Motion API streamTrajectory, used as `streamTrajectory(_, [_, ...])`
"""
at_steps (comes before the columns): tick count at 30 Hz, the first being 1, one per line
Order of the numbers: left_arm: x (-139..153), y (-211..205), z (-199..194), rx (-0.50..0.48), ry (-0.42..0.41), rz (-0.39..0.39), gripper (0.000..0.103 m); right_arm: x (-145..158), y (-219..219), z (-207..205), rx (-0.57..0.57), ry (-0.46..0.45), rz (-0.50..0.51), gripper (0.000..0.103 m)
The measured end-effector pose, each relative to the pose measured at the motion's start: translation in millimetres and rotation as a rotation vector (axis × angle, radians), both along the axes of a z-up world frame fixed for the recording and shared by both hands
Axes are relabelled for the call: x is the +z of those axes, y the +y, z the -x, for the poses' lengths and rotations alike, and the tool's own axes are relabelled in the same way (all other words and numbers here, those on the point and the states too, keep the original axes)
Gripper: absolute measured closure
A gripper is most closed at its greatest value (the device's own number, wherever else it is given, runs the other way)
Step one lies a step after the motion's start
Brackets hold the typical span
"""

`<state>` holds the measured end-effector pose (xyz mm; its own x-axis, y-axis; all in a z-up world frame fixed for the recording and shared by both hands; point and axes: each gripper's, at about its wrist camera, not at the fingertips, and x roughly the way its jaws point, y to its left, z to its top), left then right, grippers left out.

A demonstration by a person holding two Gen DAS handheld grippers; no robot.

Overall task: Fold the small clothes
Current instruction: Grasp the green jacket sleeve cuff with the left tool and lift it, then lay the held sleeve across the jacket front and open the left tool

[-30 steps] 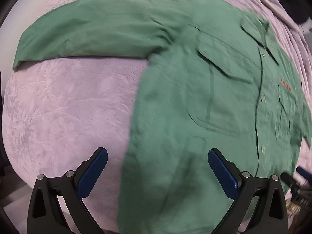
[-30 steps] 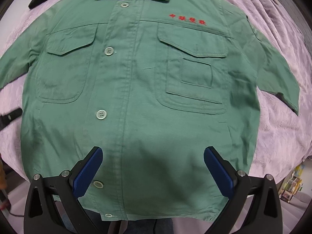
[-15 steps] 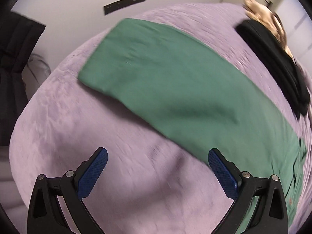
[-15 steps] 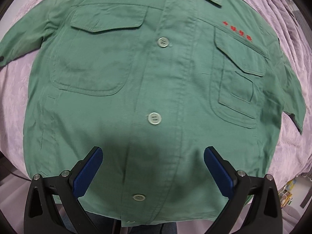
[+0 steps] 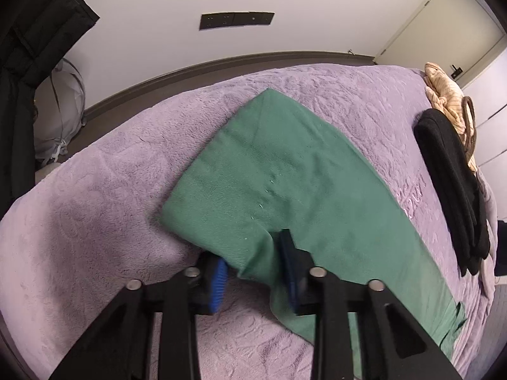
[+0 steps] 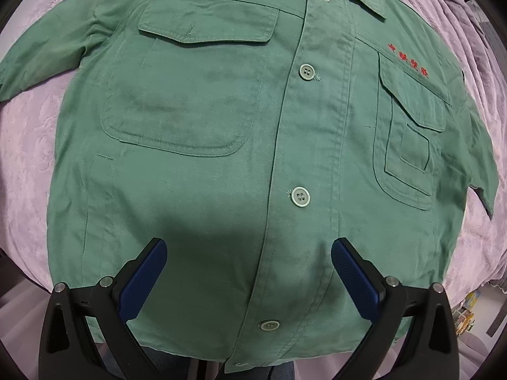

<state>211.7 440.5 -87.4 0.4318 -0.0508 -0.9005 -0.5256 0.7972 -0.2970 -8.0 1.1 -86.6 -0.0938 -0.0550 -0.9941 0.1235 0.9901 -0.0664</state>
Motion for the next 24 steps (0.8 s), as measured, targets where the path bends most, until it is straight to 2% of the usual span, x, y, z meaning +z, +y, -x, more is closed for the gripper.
streamTrajectory(1, [7,-4,5,-0.026,-0.021,0.009,0.087,1,3,-1,0.0,-0.004,-0.003,0.0])
streamTrajectory(2, [16,-8,18,-0.054,-0.046,0.012,0.09,3,3,-2,-0.001,-0.008,-0.005,0.0])
streamTrajectory(5, [42,-26,19,-0.139,-0.135,-0.037,0.09,6,7,-3,-0.013,-0.024,-0.017,0.0])
streamTrajectory(10, [92,-80,18,-0.32,-0.281,-0.014,0.091,13,-30,5,-0.045,-0.05,-0.043,0.0])
streamTrajectory(14, [128,-168,22,-0.537,-0.358,0.015,0.091,20,-59,10,-0.08,-0.077,-0.056,0.0])
streamTrajectory(16, [141,-228,29,-0.672,-0.392,0.045,0.091,24,-73,14,-0.105,-0.089,-0.059,0.0])
streamTrajectory(17, [145,-253,37,-0.723,-0.404,0.064,0.096,27,-81,19,-0.12,-0.095,-0.059,0.0])
streamTrajectory(18, [148,-286,46,-0.788,-0.408,0.088,0.096,27,-96,22,-0.14,-0.101,-0.06,0.0])
streamTrajectory(21, [145,-380,72,-0.94,-0.408,0.146,0.096,25,-123,34,-0.201,-0.109,-0.063,0.0])
streamTrajectory(24, [125,-463,95,-1.058,-0.354,0.168,0.096,19,-152,44,-0.266,-0.108,-0.066,0.0])
